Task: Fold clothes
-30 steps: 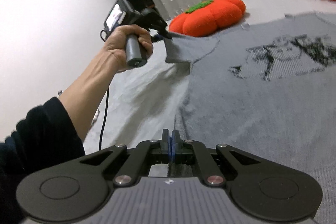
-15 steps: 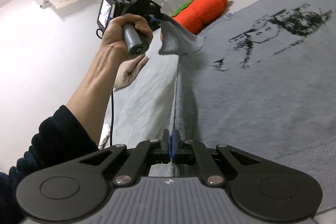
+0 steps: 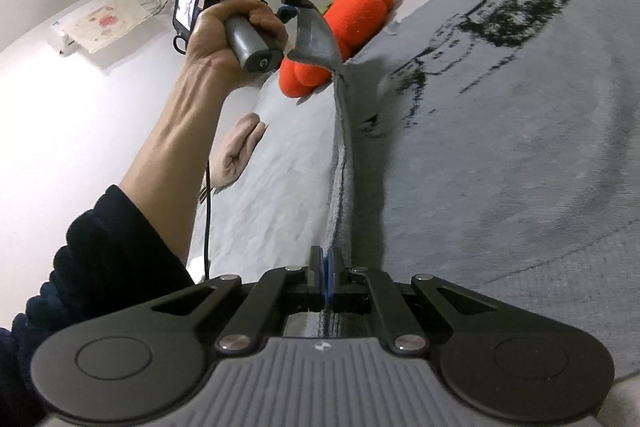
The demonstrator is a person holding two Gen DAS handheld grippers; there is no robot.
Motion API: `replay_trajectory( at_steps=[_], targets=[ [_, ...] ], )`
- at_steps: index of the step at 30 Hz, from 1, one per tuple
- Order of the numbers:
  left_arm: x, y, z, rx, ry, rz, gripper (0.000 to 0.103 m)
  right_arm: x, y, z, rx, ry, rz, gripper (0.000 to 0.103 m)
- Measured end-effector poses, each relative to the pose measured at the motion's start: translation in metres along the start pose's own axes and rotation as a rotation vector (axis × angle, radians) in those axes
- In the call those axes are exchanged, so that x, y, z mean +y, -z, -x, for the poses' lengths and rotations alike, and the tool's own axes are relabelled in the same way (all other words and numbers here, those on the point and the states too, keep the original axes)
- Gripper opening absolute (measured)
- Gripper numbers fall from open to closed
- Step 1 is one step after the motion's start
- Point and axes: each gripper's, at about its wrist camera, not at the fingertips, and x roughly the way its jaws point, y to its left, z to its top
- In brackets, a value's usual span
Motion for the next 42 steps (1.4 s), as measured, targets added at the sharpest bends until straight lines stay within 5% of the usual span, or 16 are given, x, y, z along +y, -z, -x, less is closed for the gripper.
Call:
replay_trajectory(
  at_steps=[20,34,42],
  targets=[
    [-0.076,0.037,-0.043,0.068,-0.046,-0.106,0.005,-0.029,-0.009,0.026,-0.053,0.045,-0.065,0.004],
    [-0.093,0.050,-0.047,0.051,0.008,-0.124,0.006,-0.016,-0.003,0.040,-0.120,0.079,0.028,0.004],
    [-0.089,0.057,-0.059,0.100,0.036,-0.129,0.006,-0.020,0.002,0.032,-0.080,0.142,0.043,0.004]
  ],
)
